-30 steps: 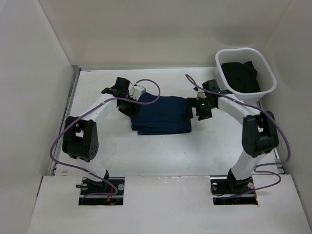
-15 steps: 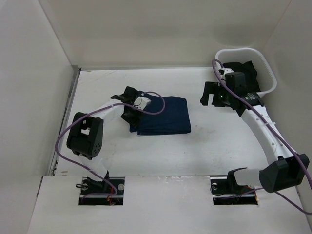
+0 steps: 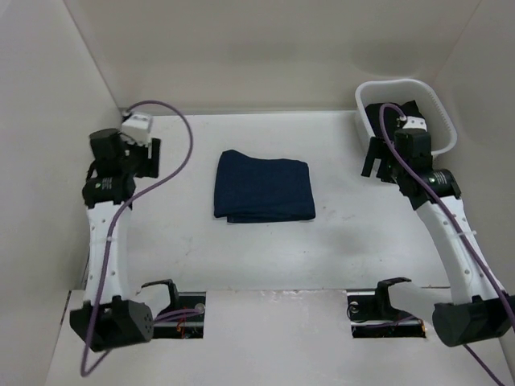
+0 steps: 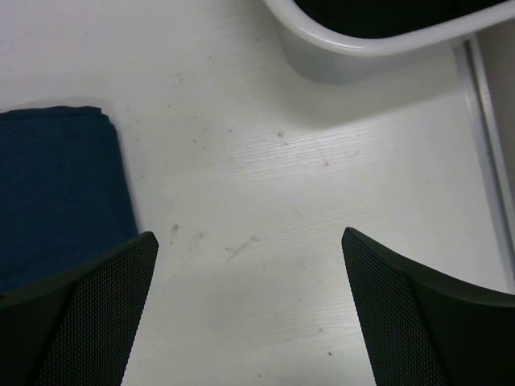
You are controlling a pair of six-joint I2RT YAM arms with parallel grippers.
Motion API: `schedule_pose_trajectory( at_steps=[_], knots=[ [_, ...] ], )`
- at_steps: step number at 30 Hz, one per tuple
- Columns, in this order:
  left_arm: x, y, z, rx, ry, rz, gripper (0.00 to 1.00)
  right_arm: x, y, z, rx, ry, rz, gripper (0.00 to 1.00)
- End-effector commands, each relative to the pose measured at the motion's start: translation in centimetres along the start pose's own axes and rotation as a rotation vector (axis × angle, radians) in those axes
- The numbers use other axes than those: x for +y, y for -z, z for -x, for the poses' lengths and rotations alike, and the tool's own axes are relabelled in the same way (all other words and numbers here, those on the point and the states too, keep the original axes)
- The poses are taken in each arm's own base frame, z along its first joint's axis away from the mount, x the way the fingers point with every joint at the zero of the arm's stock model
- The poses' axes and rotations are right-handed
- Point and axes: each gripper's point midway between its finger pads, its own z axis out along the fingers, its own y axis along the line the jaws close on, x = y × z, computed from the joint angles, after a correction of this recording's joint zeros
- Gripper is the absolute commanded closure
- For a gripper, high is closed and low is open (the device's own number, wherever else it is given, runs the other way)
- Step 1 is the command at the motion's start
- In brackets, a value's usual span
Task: Fold and stack the trousers
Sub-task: Fold the trousers
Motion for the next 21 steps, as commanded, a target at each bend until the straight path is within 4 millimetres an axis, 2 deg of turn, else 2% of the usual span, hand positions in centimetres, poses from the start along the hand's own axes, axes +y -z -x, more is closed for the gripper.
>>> schedule_pose_trajectory(
  at_steps=[1,4,8,11,16,21],
  knots=[
    [4.6,1.9,-1.5,-0.046,0.076,0.137,0.37,-2.3,1.3,0.7,-0.081,-0.039,-0.06,0.0],
    [5.8,2.7,-3.4,-0.036,0.152,0.176,0.38,-3.4,1.7,0.7,-0.104,-0.074,-0.073,0.0],
    [5.6,2.9,-5.0,-0.032,0.249,0.194,0.38,-4.1,2.2,0.7,-0.119,-0.09,-0.084,0.0],
    [5.4,2.9,-5.4,-0.033,0.269,0.195,0.38,-4.4,2.4,0.5,-0.128,-0.095,-0.091,0.0],
    [5.9,3.2,-4.8,-0.037,0.265,0.203,0.38,-4.2,2.6,0.4,-0.155,-0.094,-0.077,0.0],
    [5.3,3.0,-5.2,-0.02,0.262,0.186,0.38,-4.2,2.7,0.3,-0.161,-0.099,-0.075,0.0]
  ],
)
